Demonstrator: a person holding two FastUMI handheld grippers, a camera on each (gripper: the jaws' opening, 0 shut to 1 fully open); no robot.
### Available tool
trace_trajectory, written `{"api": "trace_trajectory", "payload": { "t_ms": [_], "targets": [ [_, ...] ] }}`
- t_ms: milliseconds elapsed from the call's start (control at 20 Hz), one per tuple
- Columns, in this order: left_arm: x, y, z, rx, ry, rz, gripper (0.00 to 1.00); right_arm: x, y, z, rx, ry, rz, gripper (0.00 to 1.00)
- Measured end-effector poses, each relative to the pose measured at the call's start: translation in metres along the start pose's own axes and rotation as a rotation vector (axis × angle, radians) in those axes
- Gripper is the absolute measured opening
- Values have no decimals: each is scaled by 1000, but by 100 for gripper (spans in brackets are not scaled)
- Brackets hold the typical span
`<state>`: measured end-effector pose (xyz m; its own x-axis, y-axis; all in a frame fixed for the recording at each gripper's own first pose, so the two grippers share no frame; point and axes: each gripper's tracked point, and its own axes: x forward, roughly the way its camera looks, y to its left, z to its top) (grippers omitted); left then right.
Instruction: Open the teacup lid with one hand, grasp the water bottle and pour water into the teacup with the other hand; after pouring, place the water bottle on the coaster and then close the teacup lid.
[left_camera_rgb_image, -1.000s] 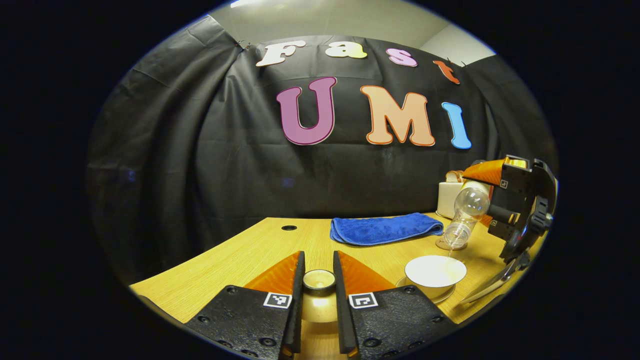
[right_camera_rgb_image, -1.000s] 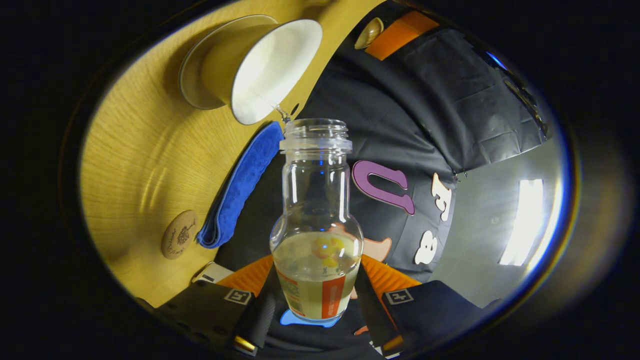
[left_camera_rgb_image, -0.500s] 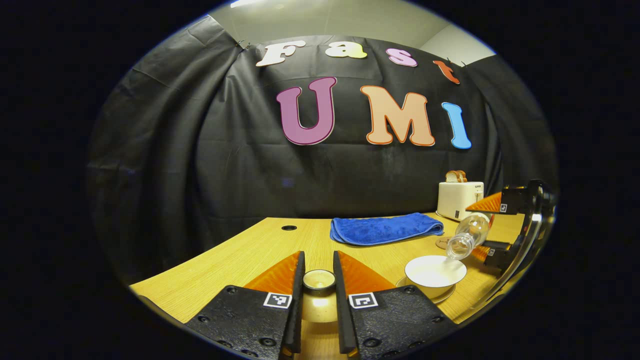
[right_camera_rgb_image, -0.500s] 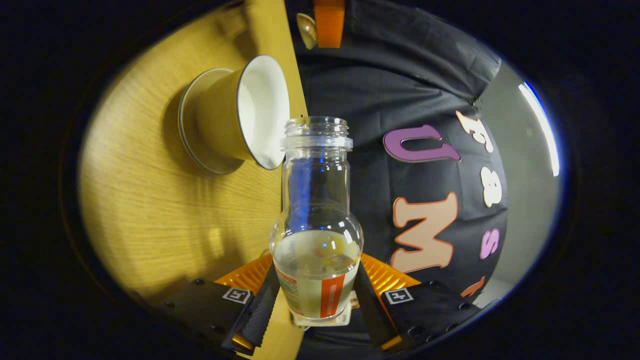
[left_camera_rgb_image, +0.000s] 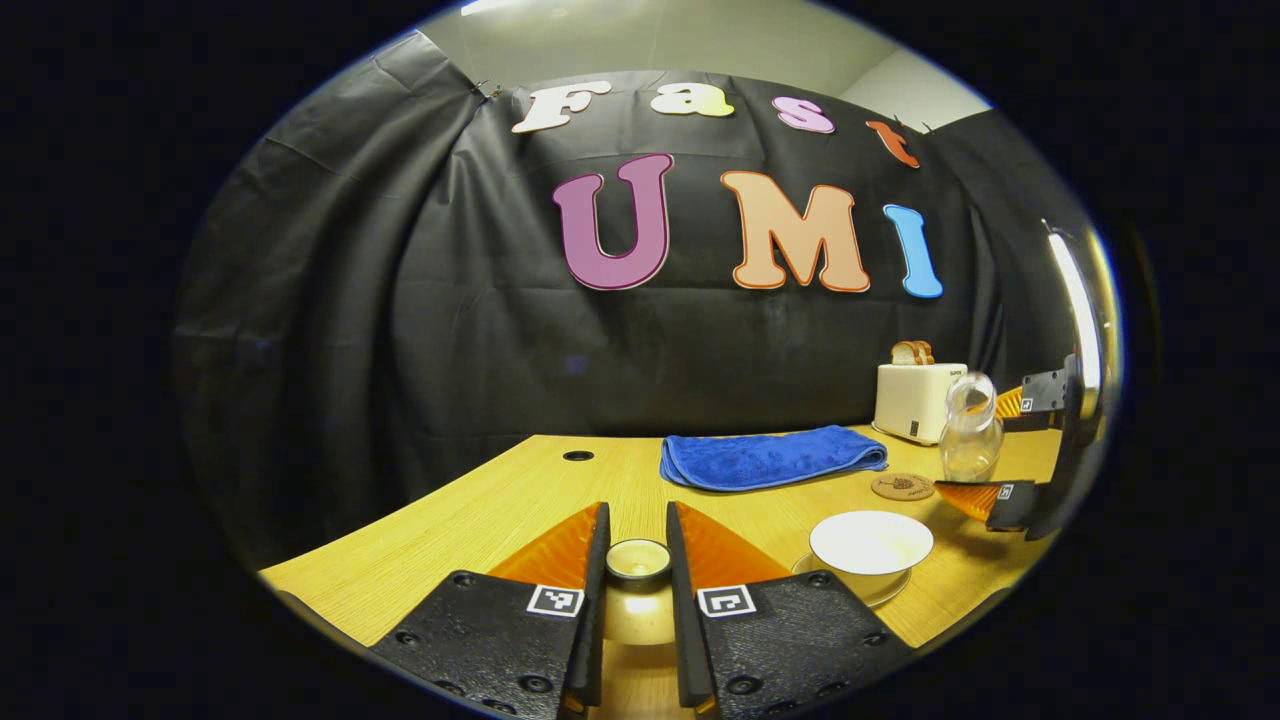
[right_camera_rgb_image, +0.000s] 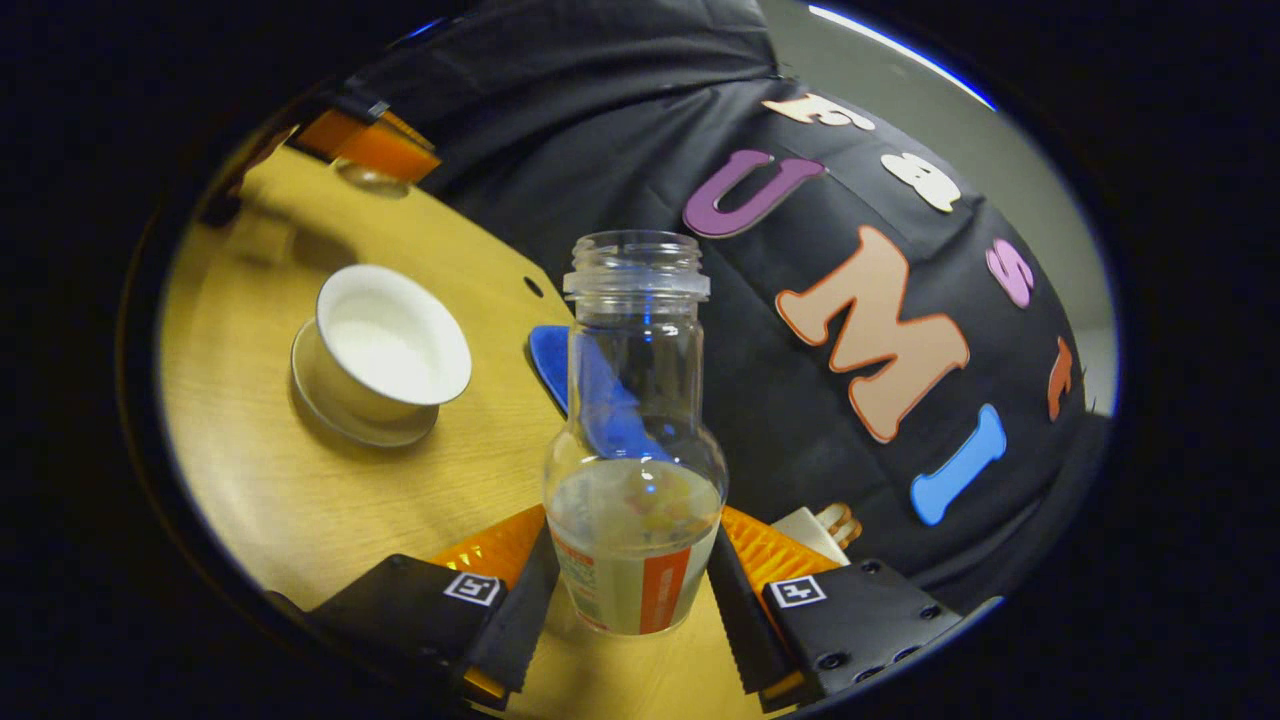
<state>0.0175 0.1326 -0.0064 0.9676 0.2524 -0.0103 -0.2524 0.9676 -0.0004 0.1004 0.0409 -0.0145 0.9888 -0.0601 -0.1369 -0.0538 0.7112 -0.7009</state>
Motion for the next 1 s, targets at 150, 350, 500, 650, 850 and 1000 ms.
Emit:
{"api": "trace_trajectory", "payload": {
  "t_ms": [150,350,500,650,850,1000],
  "targets": [
    [-1,1,-1,0,0,0,27,6,-14,-7,253,22,10,78],
    [-1,1,-1,0,0,0,27,19,-25,-23,483,26,13,79],
    [0,1,0,1,1,1,27,33,-28,-35,610,37,43,80],
    [0,1,-2,1,1,3,27,42,-33,-39,704,35,38,82],
    [-1,2,0,1,1,4,27,56,-39,-47,751,31,8,83],
    [0,2,0,1,1,5,27,63,-39,-53,754,37,-10,83]
  ]
}}
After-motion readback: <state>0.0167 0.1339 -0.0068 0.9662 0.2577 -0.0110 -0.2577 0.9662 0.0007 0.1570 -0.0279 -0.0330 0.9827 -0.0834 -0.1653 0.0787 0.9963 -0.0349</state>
